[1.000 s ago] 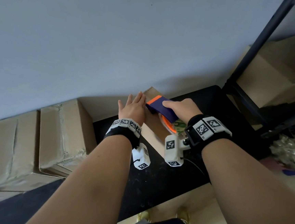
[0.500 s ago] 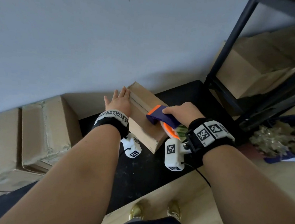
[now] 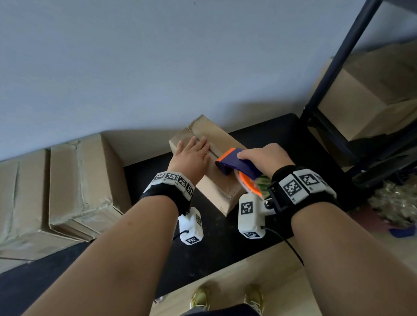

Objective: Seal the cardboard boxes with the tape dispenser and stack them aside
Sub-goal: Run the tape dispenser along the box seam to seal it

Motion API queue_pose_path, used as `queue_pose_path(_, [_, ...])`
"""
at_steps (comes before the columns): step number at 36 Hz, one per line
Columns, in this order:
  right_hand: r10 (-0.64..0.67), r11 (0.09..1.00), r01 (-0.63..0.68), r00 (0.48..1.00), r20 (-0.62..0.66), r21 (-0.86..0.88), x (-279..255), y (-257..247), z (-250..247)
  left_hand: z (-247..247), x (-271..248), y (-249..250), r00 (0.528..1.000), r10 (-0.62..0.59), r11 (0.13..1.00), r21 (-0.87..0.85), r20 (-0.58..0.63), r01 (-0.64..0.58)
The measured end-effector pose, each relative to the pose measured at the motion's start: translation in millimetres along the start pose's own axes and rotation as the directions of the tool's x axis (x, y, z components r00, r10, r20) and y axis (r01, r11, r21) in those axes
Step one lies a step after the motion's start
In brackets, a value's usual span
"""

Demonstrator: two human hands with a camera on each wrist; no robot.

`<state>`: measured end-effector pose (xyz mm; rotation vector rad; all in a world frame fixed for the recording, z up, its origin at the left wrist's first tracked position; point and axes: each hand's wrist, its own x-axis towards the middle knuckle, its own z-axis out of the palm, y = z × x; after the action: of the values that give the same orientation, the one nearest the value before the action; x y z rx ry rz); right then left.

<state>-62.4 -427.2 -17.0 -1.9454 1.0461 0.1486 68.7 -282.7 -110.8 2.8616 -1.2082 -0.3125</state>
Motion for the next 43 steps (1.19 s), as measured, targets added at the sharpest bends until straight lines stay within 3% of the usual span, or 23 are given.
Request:
queue_pose_path(3, [-0.001,1.000,0.001,1.000,0.003,0.015,-0.7,1.9,-0.4,6.2,-7.8,8.9,0.998,0.037,0.999,-0.001,-0.048,-0.037])
queue_pose_path(7, [-0.008,1.000,0.008,1.000,0.005,0.030,-1.3,2.1,0.1,14.1,-9.6,15.2,0.995,-0.025,0.999,-0.031,-0.097,0.022])
queue_pose_path(21, [0.027,0.994,-0.027,1.000,-0.004,0.107,-16.8,35.9,-15.2,11.3,-5.3,17.2,0.998,-0.051,0.997,-0.065,-0.042,0.048])
queue_pose_path(33, [0.070,0.993,-0.065,0.997,-0.043,0.101,-28.3,62.1,-27.2,7.5,-5.0,27.7,0.992,-0.041,0.995,-0.093,-0.115,0.030])
queue_pose_path(43, [0.088,0.986,-0.081,0.996,-0.036,0.147,-27.5,77.7,-20.1,7.0,15.2,53.2,0.970,0.175,0.984,0.006,-0.171,-0.176])
